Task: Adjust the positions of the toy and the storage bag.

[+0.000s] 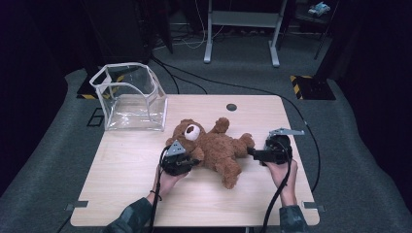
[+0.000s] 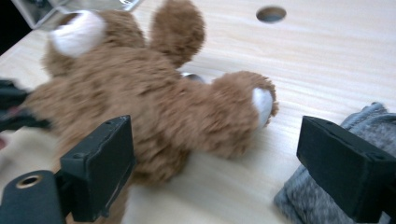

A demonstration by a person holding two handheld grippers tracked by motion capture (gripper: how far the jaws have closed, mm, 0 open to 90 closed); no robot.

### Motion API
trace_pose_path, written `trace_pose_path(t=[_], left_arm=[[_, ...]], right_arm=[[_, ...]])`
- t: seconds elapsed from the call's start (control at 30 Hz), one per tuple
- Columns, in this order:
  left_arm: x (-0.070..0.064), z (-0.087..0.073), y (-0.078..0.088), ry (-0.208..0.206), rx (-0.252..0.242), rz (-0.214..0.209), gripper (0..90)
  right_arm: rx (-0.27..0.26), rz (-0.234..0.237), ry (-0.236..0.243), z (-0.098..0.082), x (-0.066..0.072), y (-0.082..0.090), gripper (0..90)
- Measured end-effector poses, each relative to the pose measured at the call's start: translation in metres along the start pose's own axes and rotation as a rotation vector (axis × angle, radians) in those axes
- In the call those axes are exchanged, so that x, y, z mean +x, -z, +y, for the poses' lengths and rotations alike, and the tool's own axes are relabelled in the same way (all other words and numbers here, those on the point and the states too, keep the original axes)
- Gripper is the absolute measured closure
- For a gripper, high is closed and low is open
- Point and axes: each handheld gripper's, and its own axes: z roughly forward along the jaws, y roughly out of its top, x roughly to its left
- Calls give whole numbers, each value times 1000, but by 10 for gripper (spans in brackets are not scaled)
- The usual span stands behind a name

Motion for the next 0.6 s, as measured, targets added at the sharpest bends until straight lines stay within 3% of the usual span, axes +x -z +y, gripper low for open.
trace_pose_path(t=[0.03, 0.1, 0.13, 0.2, 0.27, 0.47, 0.6], left_arm=[[0, 0, 0, 1, -1, 1, 716], [-1, 1, 0, -11, -2, 6, 714], [-1, 1, 0, -11, -2, 6, 714], [-1, 1, 0, -9, -3, 5, 713], [-1, 0, 0, -7, -4, 4, 712], [-1, 1, 0, -11, -5, 8, 704], [-1, 1, -2, -16, -2, 9, 672]], right_arm=[[0, 0, 0, 0, 0, 0, 97], [60, 19, -60, 8, -13, -27, 49], [60, 19, -60, 8, -13, -27, 49], [114, 72, -109, 14, -23, -52, 0], [130, 114, -129, 15, -27, -64, 0], [180, 135, -151, 12, -28, -83, 0], [217, 154, -153, 5, -28, -95, 60]])
